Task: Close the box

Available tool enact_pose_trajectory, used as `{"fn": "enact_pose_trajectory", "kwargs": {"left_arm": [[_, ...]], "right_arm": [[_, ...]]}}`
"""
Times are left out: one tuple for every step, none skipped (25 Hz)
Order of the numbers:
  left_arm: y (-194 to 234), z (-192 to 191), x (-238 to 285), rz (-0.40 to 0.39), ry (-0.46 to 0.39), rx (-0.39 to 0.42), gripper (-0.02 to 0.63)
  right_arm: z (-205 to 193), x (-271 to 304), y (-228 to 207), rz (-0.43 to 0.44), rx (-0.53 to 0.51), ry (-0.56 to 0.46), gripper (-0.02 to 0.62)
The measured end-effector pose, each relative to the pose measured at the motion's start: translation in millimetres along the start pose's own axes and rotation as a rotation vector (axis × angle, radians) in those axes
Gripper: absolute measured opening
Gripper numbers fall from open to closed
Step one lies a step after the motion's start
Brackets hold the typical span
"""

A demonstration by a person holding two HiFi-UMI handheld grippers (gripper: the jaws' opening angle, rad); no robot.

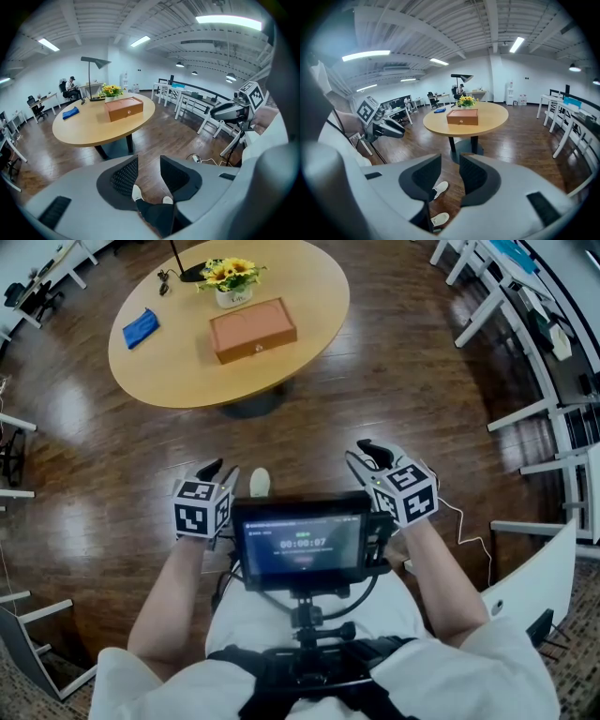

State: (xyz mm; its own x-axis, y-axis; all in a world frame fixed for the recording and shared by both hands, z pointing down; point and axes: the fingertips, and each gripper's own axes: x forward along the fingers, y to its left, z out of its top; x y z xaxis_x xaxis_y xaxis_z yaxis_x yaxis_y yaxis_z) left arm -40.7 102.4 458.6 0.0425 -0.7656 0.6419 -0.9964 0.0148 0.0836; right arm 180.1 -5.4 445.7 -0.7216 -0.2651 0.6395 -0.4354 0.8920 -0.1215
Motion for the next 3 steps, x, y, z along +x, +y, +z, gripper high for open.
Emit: {"fn": "enact_pose_trajectory", "kwargs": {"left_arm": [[-0.7,1.1,0.1,-0.001,-0.001,0.002,0.150],[-1.4,2.1,0.1,-0.003,-0.003,0.003,0.150],[-2.2,3.1,0.1,-0.005,-0.004,0.005,0.150]], "right_arm": [[0.4,-0.4,-0.5,-0.001,0.001,-0.001,0.130],[0.8,-0.8,-0.9,-0.003,0.001,-0.002,0.130],[1.1,-1.2,-1.2,-0.004,0.001,-0.002,0.130]]}}
